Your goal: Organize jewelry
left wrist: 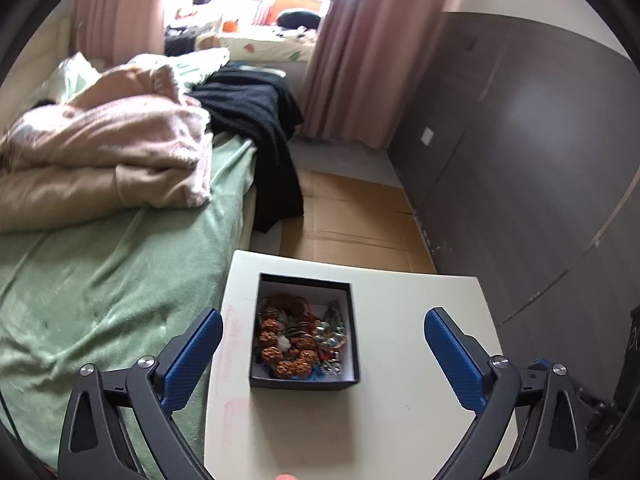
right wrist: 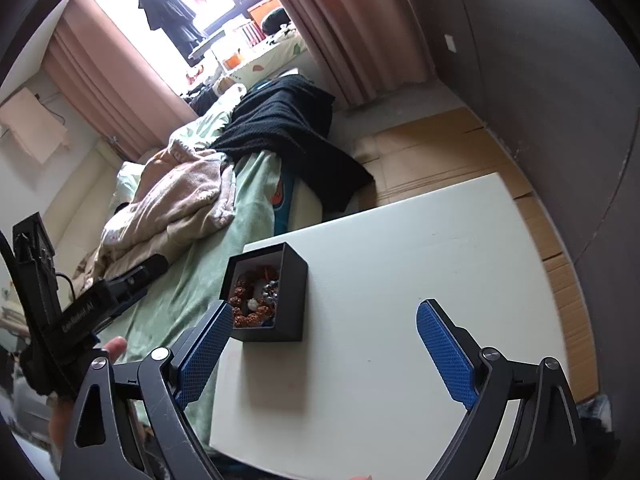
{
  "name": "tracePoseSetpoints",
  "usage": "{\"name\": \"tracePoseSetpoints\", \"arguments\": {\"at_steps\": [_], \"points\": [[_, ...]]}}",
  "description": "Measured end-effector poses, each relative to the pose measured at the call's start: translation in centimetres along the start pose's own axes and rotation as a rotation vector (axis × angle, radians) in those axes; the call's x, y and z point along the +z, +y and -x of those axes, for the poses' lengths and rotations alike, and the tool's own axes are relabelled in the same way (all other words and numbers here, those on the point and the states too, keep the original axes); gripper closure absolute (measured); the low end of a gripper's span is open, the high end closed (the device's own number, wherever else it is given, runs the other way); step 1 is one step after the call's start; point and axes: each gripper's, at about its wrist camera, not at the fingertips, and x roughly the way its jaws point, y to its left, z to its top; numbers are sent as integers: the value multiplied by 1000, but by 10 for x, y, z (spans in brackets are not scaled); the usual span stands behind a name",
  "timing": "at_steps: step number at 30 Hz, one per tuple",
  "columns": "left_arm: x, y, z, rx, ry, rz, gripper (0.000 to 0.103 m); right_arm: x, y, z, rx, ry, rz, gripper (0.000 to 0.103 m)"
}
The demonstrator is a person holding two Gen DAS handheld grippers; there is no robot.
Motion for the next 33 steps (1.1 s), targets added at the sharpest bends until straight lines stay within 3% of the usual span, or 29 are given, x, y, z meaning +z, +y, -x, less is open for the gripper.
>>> {"name": "tracePoseSetpoints", "arguments": {"at_steps": [5,15,29,33], "points": [[-19,-9,22,-23,-52,-8,1,-10,-1,19,-41,-23,21,8],[-40,-21,40,-62,-59,-37,1,-34,-11,41,-92,-36,24,6],[-41,-33,52,-68,-85,-78,1,-35,3,51,-99,-52,68,5],[-43,-34,54,-75,-90,-75,1,-35,5,52,-103,-56,79,0]]}}
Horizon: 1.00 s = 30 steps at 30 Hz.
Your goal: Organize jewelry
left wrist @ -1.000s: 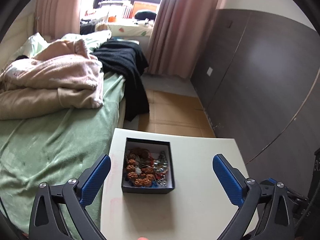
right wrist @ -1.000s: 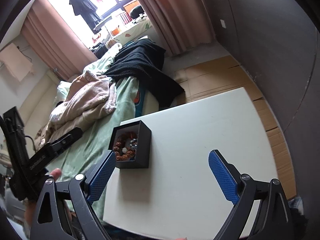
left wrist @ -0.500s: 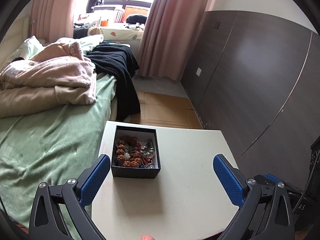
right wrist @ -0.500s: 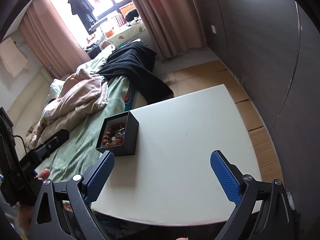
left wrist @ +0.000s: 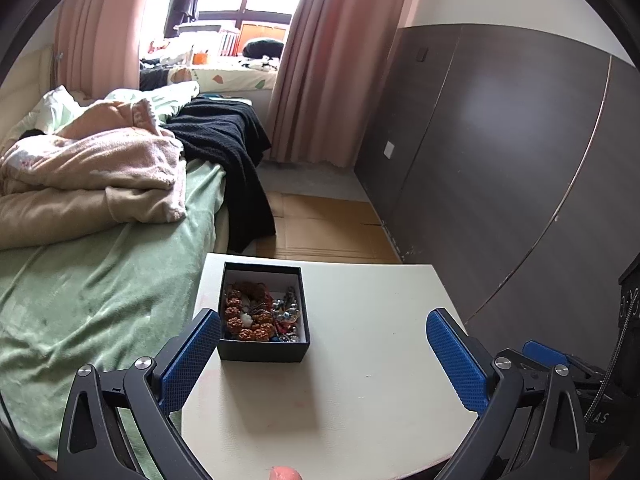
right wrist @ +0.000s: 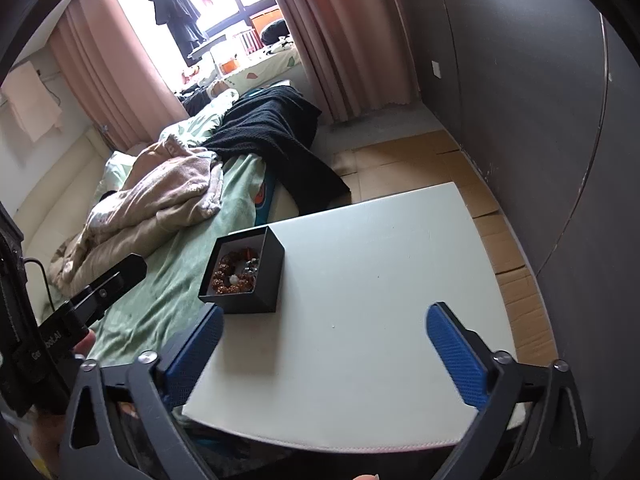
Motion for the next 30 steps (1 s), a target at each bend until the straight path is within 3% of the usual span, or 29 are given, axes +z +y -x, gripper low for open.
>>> {"name": "tracePoseSetpoints", "arguments": {"at_steps": [30], "points": [[0,3,8,43,-53,-6,1,0,-1,2,-23,-39,-2,0]]}}
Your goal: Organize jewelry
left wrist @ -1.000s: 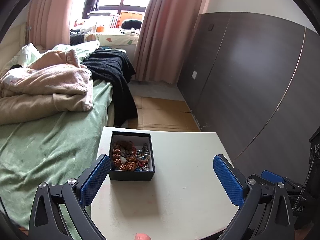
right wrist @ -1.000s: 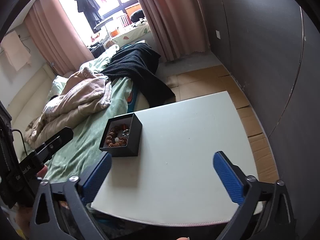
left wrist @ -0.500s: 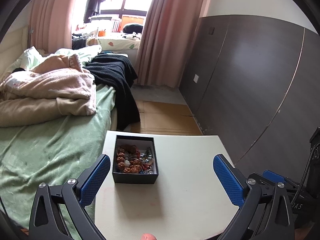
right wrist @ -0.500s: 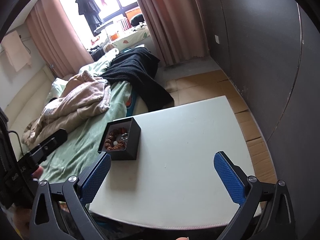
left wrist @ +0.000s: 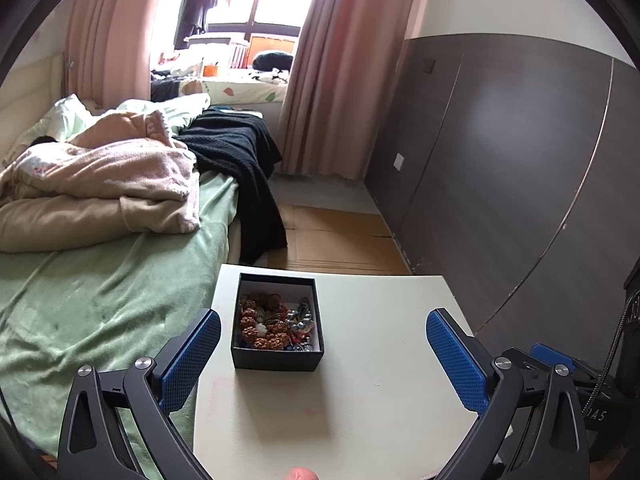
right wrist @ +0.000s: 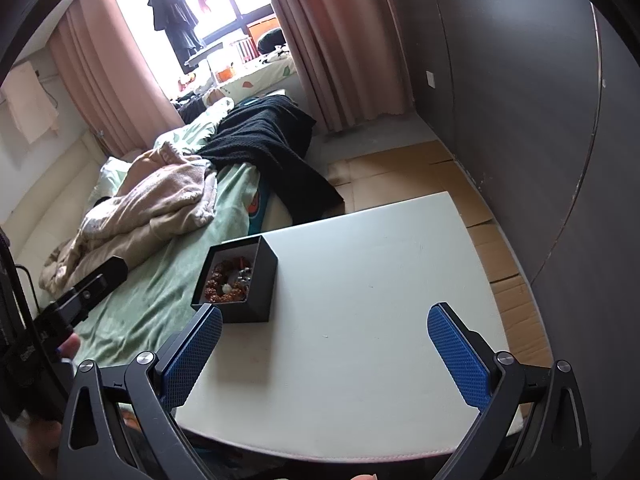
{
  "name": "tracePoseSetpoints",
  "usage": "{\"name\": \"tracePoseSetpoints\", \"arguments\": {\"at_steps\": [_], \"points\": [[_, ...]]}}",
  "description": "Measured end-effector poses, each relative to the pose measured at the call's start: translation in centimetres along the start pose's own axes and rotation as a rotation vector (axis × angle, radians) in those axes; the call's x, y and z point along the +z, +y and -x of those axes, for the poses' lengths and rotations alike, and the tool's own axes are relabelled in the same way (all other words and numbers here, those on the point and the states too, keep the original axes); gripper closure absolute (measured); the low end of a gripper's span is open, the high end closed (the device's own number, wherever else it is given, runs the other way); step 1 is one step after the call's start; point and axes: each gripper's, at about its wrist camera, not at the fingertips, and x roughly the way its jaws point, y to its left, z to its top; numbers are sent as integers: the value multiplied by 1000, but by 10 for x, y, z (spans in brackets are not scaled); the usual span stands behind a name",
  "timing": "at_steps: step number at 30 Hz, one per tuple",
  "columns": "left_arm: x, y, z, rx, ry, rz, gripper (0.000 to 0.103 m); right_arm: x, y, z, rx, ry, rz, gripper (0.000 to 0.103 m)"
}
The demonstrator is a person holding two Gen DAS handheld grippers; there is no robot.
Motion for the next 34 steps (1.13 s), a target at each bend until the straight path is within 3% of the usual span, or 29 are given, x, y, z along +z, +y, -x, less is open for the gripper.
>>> {"name": "tracePoseSetpoints", "arguments": {"at_steps": [34], "points": [[-1,-13,-5,22,-13,-41,1,-1,-5,0,-31,4,6,0]]}}
